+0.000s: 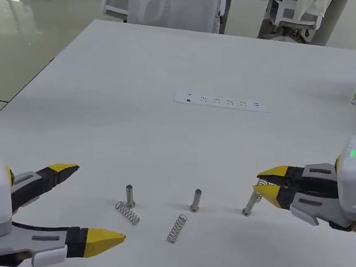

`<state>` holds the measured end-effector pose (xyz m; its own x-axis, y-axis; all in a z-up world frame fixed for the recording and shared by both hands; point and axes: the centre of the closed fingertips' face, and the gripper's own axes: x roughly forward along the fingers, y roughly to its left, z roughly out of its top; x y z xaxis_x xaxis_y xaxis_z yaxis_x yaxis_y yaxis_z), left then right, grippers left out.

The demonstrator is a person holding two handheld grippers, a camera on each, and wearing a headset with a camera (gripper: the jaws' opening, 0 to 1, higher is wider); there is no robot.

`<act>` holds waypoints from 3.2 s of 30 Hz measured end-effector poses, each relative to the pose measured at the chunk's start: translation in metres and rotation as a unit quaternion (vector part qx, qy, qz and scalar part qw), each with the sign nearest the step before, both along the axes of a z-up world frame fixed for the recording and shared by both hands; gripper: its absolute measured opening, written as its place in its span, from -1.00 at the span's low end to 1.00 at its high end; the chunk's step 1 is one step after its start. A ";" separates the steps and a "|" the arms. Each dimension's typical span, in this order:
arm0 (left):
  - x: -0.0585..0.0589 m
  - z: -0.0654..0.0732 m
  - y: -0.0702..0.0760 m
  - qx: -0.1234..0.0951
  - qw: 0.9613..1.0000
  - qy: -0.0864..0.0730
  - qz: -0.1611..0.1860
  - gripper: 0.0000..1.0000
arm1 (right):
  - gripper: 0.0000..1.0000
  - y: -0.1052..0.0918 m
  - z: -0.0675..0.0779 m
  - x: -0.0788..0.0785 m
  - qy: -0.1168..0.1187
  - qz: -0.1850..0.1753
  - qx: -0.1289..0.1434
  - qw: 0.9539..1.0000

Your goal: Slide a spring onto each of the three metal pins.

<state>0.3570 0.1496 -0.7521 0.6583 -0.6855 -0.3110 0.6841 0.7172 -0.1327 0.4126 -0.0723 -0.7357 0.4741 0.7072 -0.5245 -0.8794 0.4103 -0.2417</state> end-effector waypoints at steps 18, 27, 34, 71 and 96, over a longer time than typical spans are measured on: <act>0.000 -0.001 0.009 0.001 1.000 0.005 0.012 0.96 | -0.86 -0.011 -0.009 0.020 0.038 -0.067 0.039 0.996; -0.001 -0.002 0.011 0.002 1.000 0.005 0.015 0.96 | -0.86 -0.007 -0.015 0.021 0.045 -0.070 0.043 0.996; -0.004 -0.003 0.013 0.002 1.000 0.010 0.017 0.96 | -0.85 -0.009 -0.022 0.022 0.048 -0.070 0.035 0.996; -0.008 -0.004 0.015 -0.001 1.000 0.015 0.025 0.94 | -0.84 -0.011 -0.079 0.022 0.076 -0.071 -0.001 0.995; -0.008 0.001 0.014 -0.005 1.000 0.013 0.023 0.93 | -0.81 -0.010 -0.057 0.021 0.079 -0.076 0.016 0.994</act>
<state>0.3493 0.1631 -0.7509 0.6807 -0.6580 -0.3220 0.6469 0.7462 -0.1574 0.4331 -0.0824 -0.7926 0.4904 0.6512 -0.5791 -0.8323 0.5471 -0.0896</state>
